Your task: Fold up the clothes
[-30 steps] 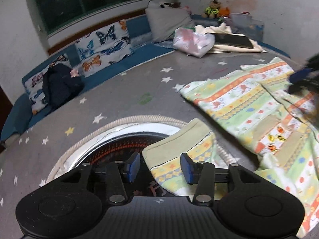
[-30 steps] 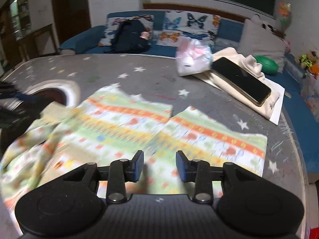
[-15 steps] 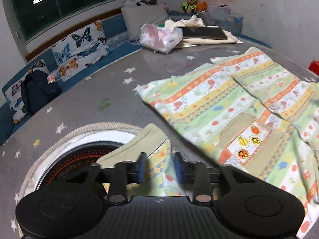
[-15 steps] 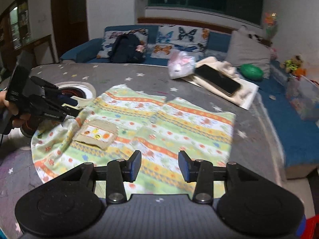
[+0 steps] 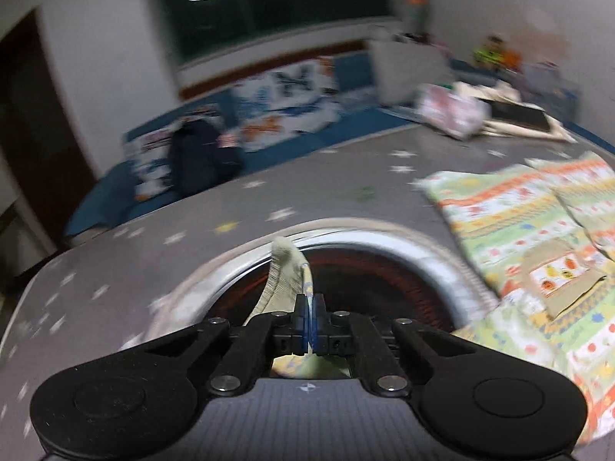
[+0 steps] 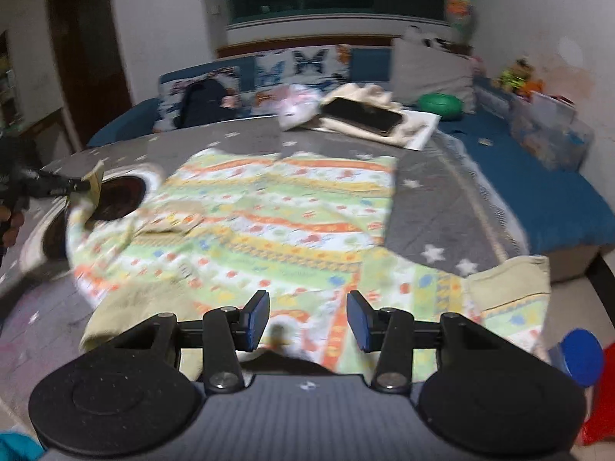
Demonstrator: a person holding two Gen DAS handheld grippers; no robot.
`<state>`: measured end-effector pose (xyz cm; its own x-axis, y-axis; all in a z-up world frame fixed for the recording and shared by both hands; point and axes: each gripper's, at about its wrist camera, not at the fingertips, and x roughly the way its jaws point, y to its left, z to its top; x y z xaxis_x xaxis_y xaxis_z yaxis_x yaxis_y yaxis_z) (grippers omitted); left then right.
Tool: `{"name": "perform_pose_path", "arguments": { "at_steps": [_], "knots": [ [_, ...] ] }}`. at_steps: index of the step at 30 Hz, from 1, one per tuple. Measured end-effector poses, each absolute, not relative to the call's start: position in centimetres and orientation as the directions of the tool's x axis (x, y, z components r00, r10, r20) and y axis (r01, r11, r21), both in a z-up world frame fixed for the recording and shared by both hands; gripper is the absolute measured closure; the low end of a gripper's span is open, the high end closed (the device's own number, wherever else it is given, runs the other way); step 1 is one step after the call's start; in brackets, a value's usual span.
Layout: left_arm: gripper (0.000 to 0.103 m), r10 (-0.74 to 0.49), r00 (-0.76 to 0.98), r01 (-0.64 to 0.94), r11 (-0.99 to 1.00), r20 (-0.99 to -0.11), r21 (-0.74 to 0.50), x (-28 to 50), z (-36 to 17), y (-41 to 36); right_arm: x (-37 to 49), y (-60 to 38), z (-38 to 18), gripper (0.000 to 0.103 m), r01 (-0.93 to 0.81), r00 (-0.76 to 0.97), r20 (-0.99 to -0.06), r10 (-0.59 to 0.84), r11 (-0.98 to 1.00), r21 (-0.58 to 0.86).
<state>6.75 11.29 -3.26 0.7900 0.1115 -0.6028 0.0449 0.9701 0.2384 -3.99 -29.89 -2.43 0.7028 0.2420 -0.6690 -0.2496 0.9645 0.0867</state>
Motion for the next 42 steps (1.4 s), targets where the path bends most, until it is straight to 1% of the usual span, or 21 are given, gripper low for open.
{"name": "perform_pose_path", "arguments": {
  "at_steps": [4,7,10,15,19,24,27,29,31,33,38,40,41,42],
  "knots": [
    [0.102,0.189,0.798,-0.078,0.974,-0.572,0.213,3.5,-2.9,13.9,-4.6,-27.2,-2.8,0.057,-0.348,0.674,-0.674,0.303,0.935,0.073],
    [0.102,0.241,0.802,-0.141,0.966,-0.546,0.219,1.7,-2.8,15.0,-4.3,-24.6,-3.2,0.057,-0.416,0.653,-0.673,0.346,0.907,0.062],
    [0.102,0.276,0.793,-0.183,0.958,-0.543,0.22,0.5,-2.8,16.3,-3.7,-21.5,-4.1,0.057,-0.477,0.614,-0.688,0.386,0.877,0.066],
    [0.102,0.342,0.771,-0.246,0.938,-0.537,0.243,-2.2,-3.0,19.0,-4.4,-19.4,-4.6,0.057,-0.506,0.593,-0.693,0.41,0.859,0.075],
    [0.102,0.406,0.739,-0.306,0.913,-0.537,0.269,-4.8,-3.8,21.3,-5.7,-21.3,-3.7,0.057,-0.441,0.639,-0.674,0.371,0.894,0.074],
    [0.101,0.466,0.687,-0.388,0.884,-0.557,0.262,-7.9,-4.8,24.0,-5.7,-25.4,-3.8,0.057,-0.288,0.69,-0.682,0.242,0.956,0.048],
    [0.101,0.487,0.652,-0.42,0.87,-0.581,0.259,-9.1,-5.3,25.3,-5.1,-28.9,-4.2,0.058,-0.16,0.709,-0.69,0.145,0.986,0.044],
    [0.097,0.493,0.633,-0.43,0.865,-0.597,0.259,-9.6,-5.6,25.8,-4.9,-30.4,-4.5,0.058,-0.106,0.71,-0.695,0.115,0.993,0.056],
    [0.095,0.491,0.62,-0.433,0.864,-0.611,0.255,-9.8,-5.7,26.1,-4.7,-31.1,-4.7,0.058,-0.093,0.71,-0.693,0.121,0.993,0.078],
    [0.094,0.492,0.612,-0.438,0.863,-0.619,0.253,-9.9,-5.7,26.2,-4.7,-30.4,-4.5,0.058,-0.129,0.717,-0.682,0.144,0.989,0.074],
    [0.086,0.496,0.595,-0.442,0.859,-0.632,0.259,-9.7,-5.6,26.3,-3.6,-26.6,-5.0,0.058,-0.267,0.706,-0.686,0.177,0.963,-0.027],
    [0.072,0.503,0.588,-0.444,0.855,-0.634,0.268,-10.0,-5.5,26.4,-3.0,-25.6,-5.6,0.059,-0.276,0.703,-0.694,0.155,0.959,-0.065],
    [0.069,0.506,0.583,-0.445,0.853,-0.635,0.272,-10.2,-5.5,26.6,-2.7,-25.3,-6.0,0.059,-0.271,0.699,-0.701,0.14,0.959,-0.079],
    [0.066,0.515,0.575,-0.454,0.847,-0.635,0.276,-10.4,-5.4,26.9,-2.5,-25.2,-6.4,0.062,-0.269,0.693,-0.708,0.135,0.96,-0.081]
  ]
}}
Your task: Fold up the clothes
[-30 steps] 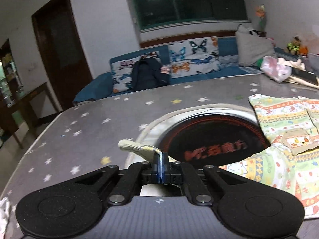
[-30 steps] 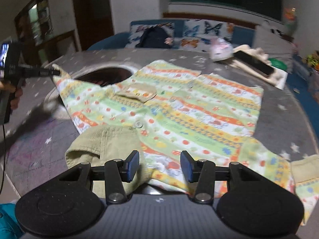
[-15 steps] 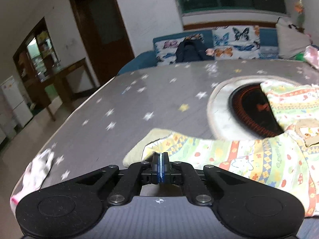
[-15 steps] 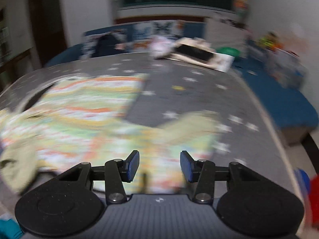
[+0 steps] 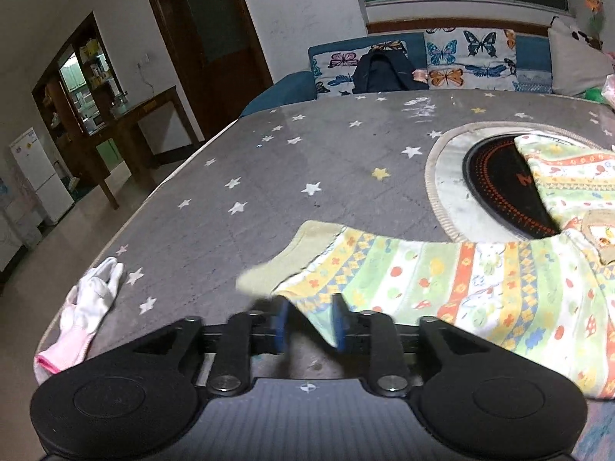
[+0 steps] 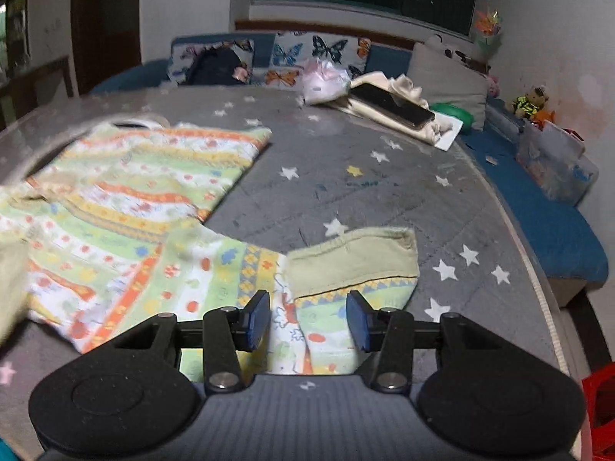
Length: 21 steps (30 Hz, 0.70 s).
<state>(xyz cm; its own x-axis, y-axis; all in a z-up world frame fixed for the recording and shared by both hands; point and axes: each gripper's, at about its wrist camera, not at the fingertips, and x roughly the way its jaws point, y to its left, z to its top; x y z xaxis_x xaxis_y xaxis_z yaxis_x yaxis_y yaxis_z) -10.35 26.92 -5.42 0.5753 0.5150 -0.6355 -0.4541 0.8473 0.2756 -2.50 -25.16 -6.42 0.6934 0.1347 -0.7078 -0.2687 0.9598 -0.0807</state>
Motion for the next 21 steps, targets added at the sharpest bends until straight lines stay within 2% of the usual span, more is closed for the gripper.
{"name": "perform_pose_path", "arguments": {
  "at_steps": [2,3,4,6,12,15,18,21],
  "knots": [
    [0.059,0.533,0.558,-0.475,0.834,-0.636,0.282,-10.7,-5.3,27.6,-2.5,-25.2,-6.8,0.072,-0.264,0.698,-0.703,0.137,0.962,-0.075],
    [0.055,0.542,0.551,-0.486,0.826,-0.634,0.284,-10.9,-5.1,28.0,-2.5,-25.3,-6.8,0.086,-0.256,0.703,-0.699,0.13,0.963,-0.079],
    [0.054,0.552,0.545,-0.497,0.819,-0.631,0.287,-11.1,-5.0,28.4,-2.6,-25.4,-6.7,0.093,-0.241,0.712,-0.693,0.117,0.967,-0.085],
    [0.05,0.563,0.545,-0.508,0.811,-0.621,0.289,-11.5,-4.6,28.8,-3.1,-26.3,-6.3,0.099,-0.201,0.731,-0.675,0.101,0.977,-0.072],
    [0.043,0.56,0.582,-0.509,0.816,-0.589,0.273,-12.1,-3.2,28.5,-5.2,-29.5,-5.0,0.101,-0.025,0.777,-0.629,-0.029,0.997,-0.076],
    [0.04,0.535,0.617,-0.488,0.836,-0.577,0.253,-11.7,-2.6,27.4,-6.5,-31.7,-5.0,0.101,0.076,0.767,-0.633,-0.101,0.995,-0.068],
    [0.039,0.487,0.659,-0.435,0.868,-0.574,0.238,-11.0,-2.2,25.7,-7.6,-33.4,-5.2,0.097,0.155,0.75,-0.638,-0.175,0.984,-0.088],
    [0.039,0.432,0.698,-0.378,0.9,-0.571,0.22,-10.2,-1.6,23.9,-8.0,-33.8,-4.6,0.092,0.157,0.767,-0.618,-0.174,0.984,-0.083]
  ]
}}
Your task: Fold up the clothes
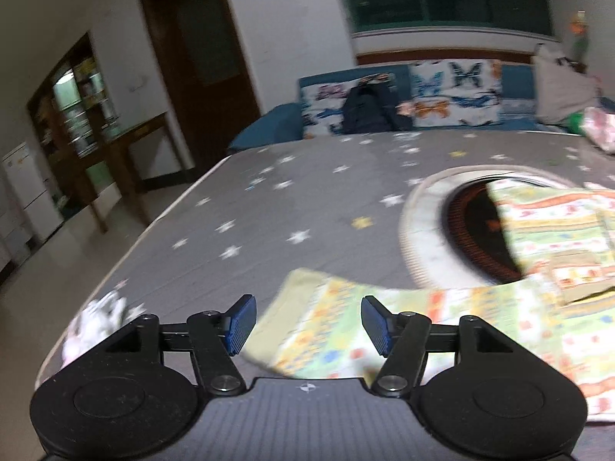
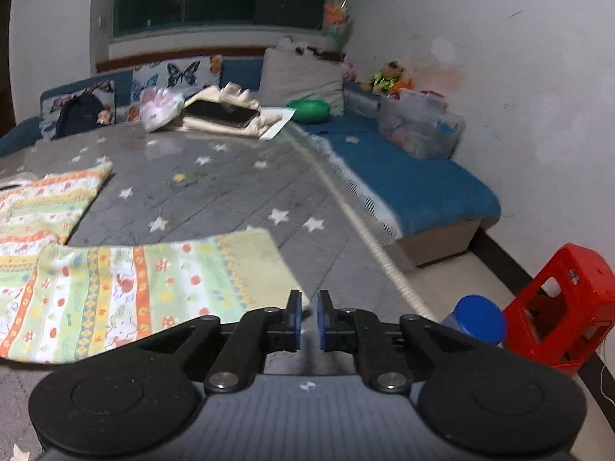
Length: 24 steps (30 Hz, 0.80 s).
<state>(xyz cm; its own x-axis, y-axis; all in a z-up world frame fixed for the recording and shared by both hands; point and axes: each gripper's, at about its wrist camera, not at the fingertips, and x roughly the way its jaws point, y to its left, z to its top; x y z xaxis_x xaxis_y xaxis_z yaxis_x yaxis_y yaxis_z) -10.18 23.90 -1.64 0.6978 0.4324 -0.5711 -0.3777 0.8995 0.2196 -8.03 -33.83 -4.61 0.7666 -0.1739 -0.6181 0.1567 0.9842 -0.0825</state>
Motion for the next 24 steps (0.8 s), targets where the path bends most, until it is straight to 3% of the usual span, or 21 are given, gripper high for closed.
{"name": "perform_pose_path", "arguments": {
  "at_steps": [2,4,9,16,24],
  "knots": [
    [0.037,0.389,0.723,-0.335,0.92,-0.571,0.203,-9.6,-1.3,22.5,-7.8,-33.8,-4.1,0.086,0.125,0.783,-0.607,-0.139,0.99,-0.065],
    [0.035,0.343,0.746,-0.29,0.939,-0.571,0.185,-9.0,-1.1,20.9,-6.5,-32.9,-3.9,0.072,0.056,0.787,-0.614,-0.066,0.998,-0.035],
    [0.035,0.22,0.778,-0.16,0.975,-0.589,0.153,-7.9,-1.3,16.6,-2.9,-30.1,-5.0,0.065,-0.077,0.76,-0.649,0.043,0.997,-0.024],
    [0.034,0.102,0.772,-0.014,0.989,-0.627,0.145,-6.6,-2.6,12.0,0.0,-29.7,-7.3,0.063,-0.069,0.727,-0.686,0.033,0.997,-0.026],
    [0.032,0.025,0.746,0.075,0.99,-0.665,0.122,-5.6,-4.0,9.4,-0.1,-28.4,-5.7,0.062,-0.092,0.745,-0.666,0.038,0.995,-0.046]
  ]
}}
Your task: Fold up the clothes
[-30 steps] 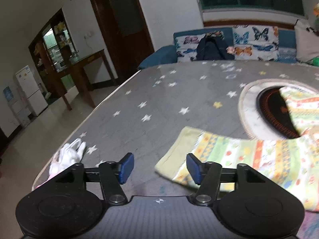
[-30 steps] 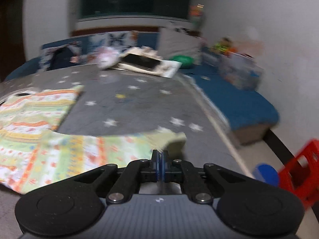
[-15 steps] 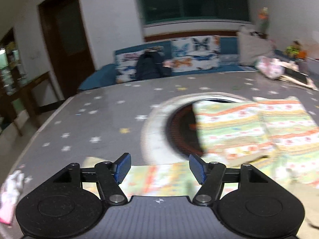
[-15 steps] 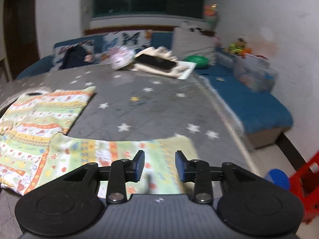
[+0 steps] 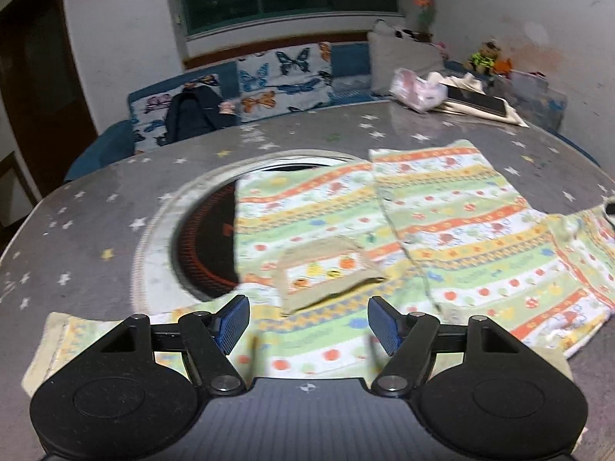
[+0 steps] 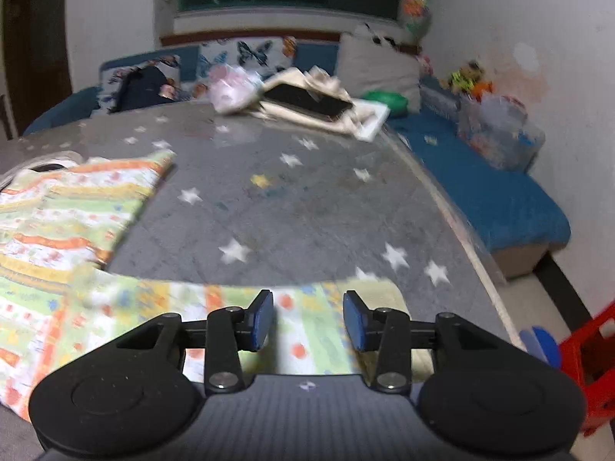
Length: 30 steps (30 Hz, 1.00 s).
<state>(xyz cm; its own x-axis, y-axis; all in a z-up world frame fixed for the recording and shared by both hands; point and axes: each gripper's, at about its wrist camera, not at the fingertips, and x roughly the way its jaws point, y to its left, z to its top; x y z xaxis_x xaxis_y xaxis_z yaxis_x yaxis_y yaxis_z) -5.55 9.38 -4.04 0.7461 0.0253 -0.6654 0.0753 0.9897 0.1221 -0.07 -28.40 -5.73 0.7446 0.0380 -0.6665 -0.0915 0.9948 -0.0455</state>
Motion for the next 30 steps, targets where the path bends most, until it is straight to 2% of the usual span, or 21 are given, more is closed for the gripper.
{"name": "perform_pose_path", "arguments": {
  "at_steps": [5,7,13,17,19,24,30],
  "knots": [
    [0.032,-0.002,0.73,0.128,0.983,-0.683,0.133,-5.8,-5.0,8.1,-1.1,-24.2,-4.2,0.056,-0.29,0.719,-0.66,0.216,0.957,-0.002],
    [0.032,-0.002,0.723,0.142,0.979,-0.691,0.146,-5.9,-5.4,7.6,-1.5,-22.1,-4.0,0.05,-0.374,0.689,-0.667,0.284,0.927,0.008],
    [0.029,0.016,0.71,0.144,0.975,-0.704,0.167,-6.1,-5.9,7.1,-2.8,-16.6,-4.7,0.05,-0.538,0.607,-0.688,0.399,0.843,0.014],
    [0.024,0.035,0.706,0.13,0.976,-0.707,0.177,-6.1,-6.0,7.0,-3.7,-14.2,-5.7,0.049,-0.596,0.566,-0.712,0.415,0.803,-0.006],
    [0.022,0.041,0.703,0.123,0.976,-0.71,0.179,-6.1,-5.9,7.1,-4.2,-13.7,-6.2,0.044,-0.612,0.559,-0.723,0.405,0.79,-0.031],
    [0.016,0.015,0.695,0.119,0.984,-0.719,0.135,-6.2,-5.4,7.7,-4.7,-13.2,-5.9,0.041,-0.631,0.556,-0.724,0.409,0.774,-0.048],
    [0.016,-0.001,0.7,0.117,0.987,-0.714,0.114,-5.7,-4.6,8.4,-3.6,-12.9,-6.3,0.04,-0.639,0.528,-0.751,0.397,0.768,-0.044]
  ]
}}
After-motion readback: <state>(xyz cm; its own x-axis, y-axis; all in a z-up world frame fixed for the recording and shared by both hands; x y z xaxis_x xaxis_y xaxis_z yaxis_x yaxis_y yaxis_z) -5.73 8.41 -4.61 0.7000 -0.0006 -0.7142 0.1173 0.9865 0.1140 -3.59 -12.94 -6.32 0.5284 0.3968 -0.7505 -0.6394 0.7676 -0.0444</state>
